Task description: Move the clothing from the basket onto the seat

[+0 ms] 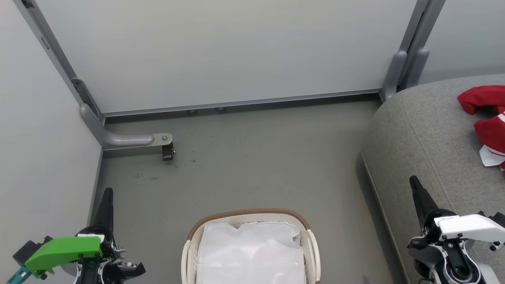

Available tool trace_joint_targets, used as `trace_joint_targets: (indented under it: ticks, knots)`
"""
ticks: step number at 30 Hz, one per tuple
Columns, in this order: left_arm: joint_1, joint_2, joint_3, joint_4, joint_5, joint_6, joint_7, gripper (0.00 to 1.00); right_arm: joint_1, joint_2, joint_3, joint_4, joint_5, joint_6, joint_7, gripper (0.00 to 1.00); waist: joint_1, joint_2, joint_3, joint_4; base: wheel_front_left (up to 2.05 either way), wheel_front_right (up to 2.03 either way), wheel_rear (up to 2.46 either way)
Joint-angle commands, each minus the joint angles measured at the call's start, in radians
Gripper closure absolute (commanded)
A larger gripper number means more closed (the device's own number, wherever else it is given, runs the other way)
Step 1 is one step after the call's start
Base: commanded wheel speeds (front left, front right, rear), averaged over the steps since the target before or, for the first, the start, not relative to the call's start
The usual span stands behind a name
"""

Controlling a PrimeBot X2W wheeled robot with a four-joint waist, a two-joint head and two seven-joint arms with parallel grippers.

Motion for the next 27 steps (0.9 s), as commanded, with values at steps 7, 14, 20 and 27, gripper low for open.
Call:
trace_joint_targets:
  ticks: [7, 14, 20, 27]
  knots:
    - [-0.021, 0.007, 0.01, -0.012, -0.058, -0.003, 0.017, 1.0, 0.01, -0.007, -0.005, -0.012, 0.063, 0.0, 0.019, 1.0, 0.0, -0.0001, -0.004, 0.001, 0.0, 0.0, 0.0]
    - [-0.021, 0.006, 0.014, -0.014, -0.089, -0.004, 0.028, 1.0, 0.011, -0.007, -0.007, -0.016, 0.096, 0.0, 0.028, 1.0, 0.0, -0.0001, -0.007, 0.002, 0.0, 0.0, 0.0]
    - [-0.02, 0.005, 0.015, -0.014, -0.088, -0.004, 0.029, 1.0, 0.011, -0.007, -0.007, -0.016, 0.096, 0.0, 0.028, 1.0, 0.0, -0.0001, -0.007, 0.002, 0.0, 0.0, 0.0]
    - [-0.02, 0.004, 0.016, -0.014, -0.087, -0.004, 0.028, 1.0, 0.011, -0.007, -0.007, -0.016, 0.096, 0.0, 0.028, 1.0, 0.0, -0.0001, -0.007, 0.002, 0.0, 0.0, 0.0]
